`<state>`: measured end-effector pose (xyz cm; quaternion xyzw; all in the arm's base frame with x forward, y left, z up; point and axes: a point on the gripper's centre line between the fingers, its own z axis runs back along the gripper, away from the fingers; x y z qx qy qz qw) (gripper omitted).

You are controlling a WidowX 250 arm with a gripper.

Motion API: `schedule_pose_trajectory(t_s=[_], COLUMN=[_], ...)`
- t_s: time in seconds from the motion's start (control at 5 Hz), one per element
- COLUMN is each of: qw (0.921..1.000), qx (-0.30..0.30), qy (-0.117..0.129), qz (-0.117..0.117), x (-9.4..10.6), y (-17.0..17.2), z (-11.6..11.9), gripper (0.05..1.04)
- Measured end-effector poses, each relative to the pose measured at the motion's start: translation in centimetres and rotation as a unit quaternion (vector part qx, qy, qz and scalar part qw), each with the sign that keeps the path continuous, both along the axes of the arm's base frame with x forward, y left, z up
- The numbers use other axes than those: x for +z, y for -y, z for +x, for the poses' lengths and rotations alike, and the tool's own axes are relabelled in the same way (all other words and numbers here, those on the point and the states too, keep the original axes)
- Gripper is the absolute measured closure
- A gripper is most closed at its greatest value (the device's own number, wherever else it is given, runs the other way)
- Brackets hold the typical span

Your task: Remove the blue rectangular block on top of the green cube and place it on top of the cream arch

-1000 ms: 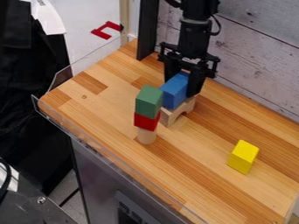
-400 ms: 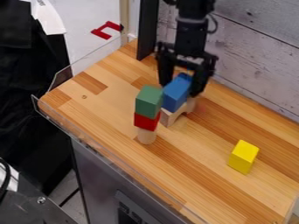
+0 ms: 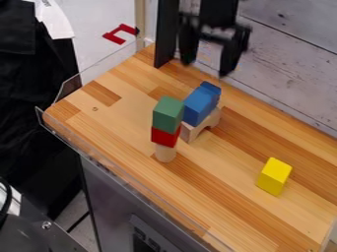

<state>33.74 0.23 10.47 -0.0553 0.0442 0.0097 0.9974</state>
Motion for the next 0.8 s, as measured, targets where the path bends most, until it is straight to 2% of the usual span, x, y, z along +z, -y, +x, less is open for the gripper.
schedule_pose_trajectory(t_s=[0.2, 0.4, 0.8], qw=[0.9998, 0.9995, 0.9976], qx=[0.009, 0.021, 0.065], qy=[0.015, 0.022, 0.019], qz=[0.009, 0.013, 0.018], x=[2.4, 3.0, 2.6], y=[-0.3, -0.8, -2.5], z=[-0.5, -1.3, -4.6], gripper=[0.085, 0.085, 0.085])
